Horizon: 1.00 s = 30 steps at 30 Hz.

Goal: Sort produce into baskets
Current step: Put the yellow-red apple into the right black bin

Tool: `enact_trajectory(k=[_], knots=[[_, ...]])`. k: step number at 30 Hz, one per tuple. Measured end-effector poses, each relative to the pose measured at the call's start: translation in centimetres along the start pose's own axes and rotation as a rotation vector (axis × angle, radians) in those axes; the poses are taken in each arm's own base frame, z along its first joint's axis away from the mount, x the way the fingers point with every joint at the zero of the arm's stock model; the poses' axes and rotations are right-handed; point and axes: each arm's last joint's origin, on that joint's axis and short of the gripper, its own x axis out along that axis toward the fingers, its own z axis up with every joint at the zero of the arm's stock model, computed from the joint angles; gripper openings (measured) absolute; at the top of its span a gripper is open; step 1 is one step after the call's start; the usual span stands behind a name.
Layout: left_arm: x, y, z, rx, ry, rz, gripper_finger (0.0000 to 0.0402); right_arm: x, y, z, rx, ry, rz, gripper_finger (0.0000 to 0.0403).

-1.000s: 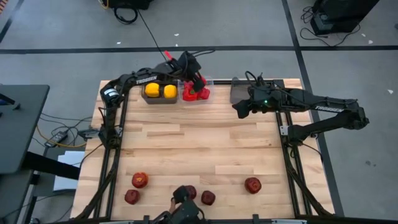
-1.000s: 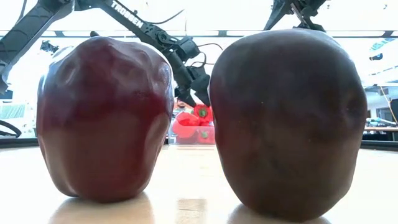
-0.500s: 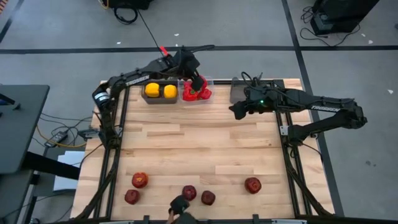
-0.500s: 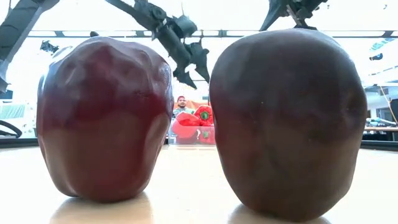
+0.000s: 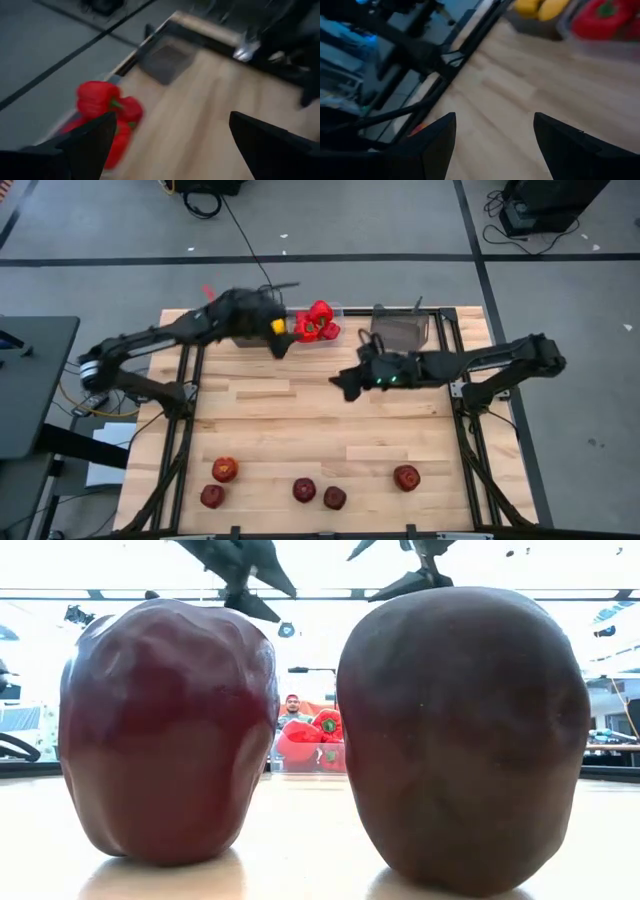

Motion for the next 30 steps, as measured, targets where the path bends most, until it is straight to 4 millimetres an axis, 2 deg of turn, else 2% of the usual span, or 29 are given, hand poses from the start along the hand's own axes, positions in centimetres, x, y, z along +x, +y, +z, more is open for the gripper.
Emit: enact_trajectory(k=[3, 7, 11, 15, 23, 30], knots=[[-2.1, -1.4, -2.3, -0.011, -0.039, -0.043, 0.0392, 1.4, 1.0, -1.5, 0.0, 0.011, 0.049, 0.0276], [-4.7, -3.2, -4.8, 0.067, -0.032, -0.064, 0.0392, 2.9, 2.3, -3.1, 0.023, 0.024, 0.146, 0.0276], [-7.6, -4.4, -6.5, 0.133, 0.018, -0.091, 0.0392, 3.6, 3.1, -3.7, 0.065, 0.055, 0.236, 0.0276], [-9.7, -5.7, -8.1, 0.143, 0.105, -0.168, 0.0392, 3.8, 3.2, -3.8, 0.086, 0.058, 0.241, 0.0276], [-11.7, -8.9, -13.0, 0.102, 0.483, -0.216, 0.0392, 2.7, 3.6, -3.6, 0.022, 0.072, 0.286, 0.0276], [-12.5, -12.9, -16.4, -0.109, 0.731, -0.207, 0.0392, 1.5, 4.4, -5.7, -0.064, 0.176, 0.311, 0.0276]])
